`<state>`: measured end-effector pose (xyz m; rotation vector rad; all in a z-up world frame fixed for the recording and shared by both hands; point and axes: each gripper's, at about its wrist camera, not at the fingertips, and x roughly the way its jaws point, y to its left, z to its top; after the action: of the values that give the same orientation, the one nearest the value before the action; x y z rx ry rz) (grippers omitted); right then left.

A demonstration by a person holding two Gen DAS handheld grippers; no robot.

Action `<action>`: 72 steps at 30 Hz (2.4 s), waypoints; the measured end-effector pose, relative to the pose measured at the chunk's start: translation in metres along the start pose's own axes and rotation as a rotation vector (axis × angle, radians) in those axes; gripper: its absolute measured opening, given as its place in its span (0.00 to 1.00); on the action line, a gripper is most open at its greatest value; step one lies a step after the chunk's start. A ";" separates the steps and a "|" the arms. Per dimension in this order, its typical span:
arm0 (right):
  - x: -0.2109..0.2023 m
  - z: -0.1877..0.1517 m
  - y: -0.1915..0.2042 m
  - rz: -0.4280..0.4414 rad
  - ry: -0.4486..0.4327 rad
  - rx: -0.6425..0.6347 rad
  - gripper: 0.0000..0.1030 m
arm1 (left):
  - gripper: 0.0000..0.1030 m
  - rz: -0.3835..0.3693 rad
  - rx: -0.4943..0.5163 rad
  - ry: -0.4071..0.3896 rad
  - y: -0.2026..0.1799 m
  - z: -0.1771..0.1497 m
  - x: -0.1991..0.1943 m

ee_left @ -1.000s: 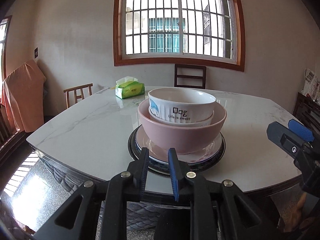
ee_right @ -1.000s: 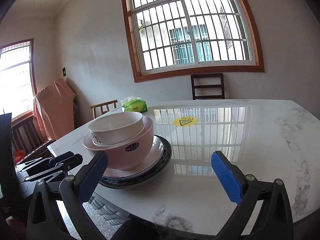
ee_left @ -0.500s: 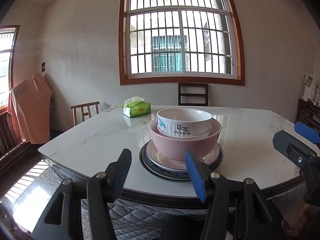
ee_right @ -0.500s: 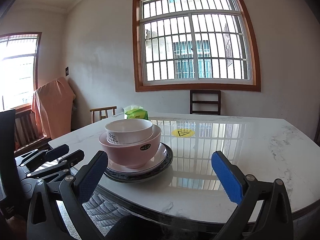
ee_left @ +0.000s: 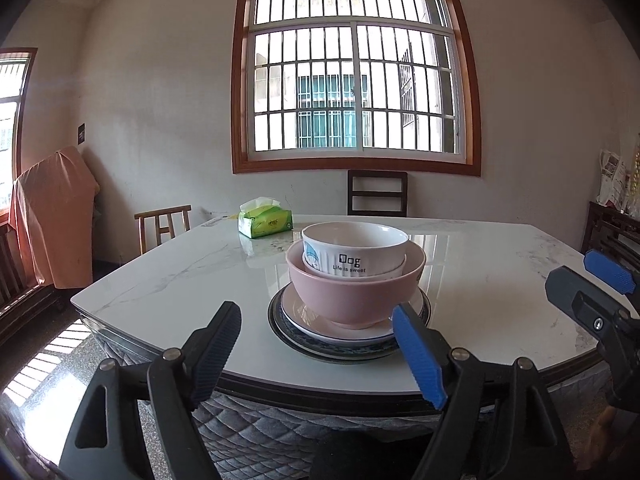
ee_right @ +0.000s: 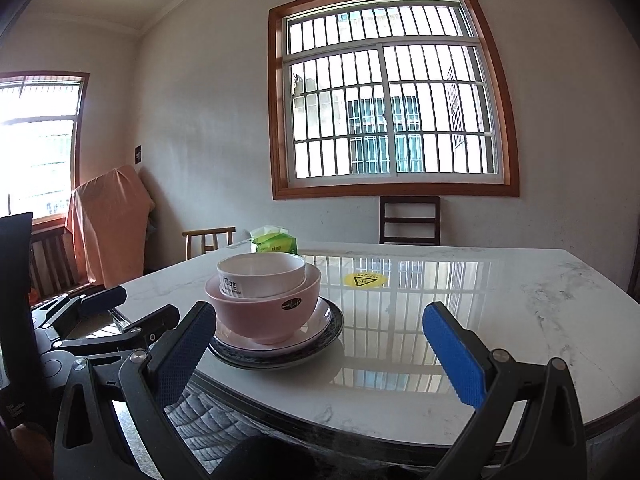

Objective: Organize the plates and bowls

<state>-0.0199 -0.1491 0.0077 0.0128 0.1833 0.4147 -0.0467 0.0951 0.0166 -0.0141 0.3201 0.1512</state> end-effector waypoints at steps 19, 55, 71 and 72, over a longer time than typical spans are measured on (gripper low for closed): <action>0.003 -0.005 0.003 0.017 0.031 0.001 1.00 | 0.78 0.000 0.000 0.024 -0.002 -0.005 -0.002; 0.002 -0.011 0.002 0.029 0.059 0.015 1.00 | 0.78 -0.015 0.011 0.074 -0.005 -0.012 0.005; 0.021 -0.007 -0.047 -0.025 0.142 0.089 1.00 | 0.80 -0.006 0.002 0.102 -0.004 -0.020 0.013; 0.029 -0.005 -0.059 -0.042 0.183 0.086 1.00 | 0.80 -0.002 -0.002 0.111 -0.003 -0.019 0.015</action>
<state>0.0293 -0.1918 -0.0053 0.0555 0.3812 0.3659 -0.0383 0.0935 -0.0064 -0.0251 0.4306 0.1489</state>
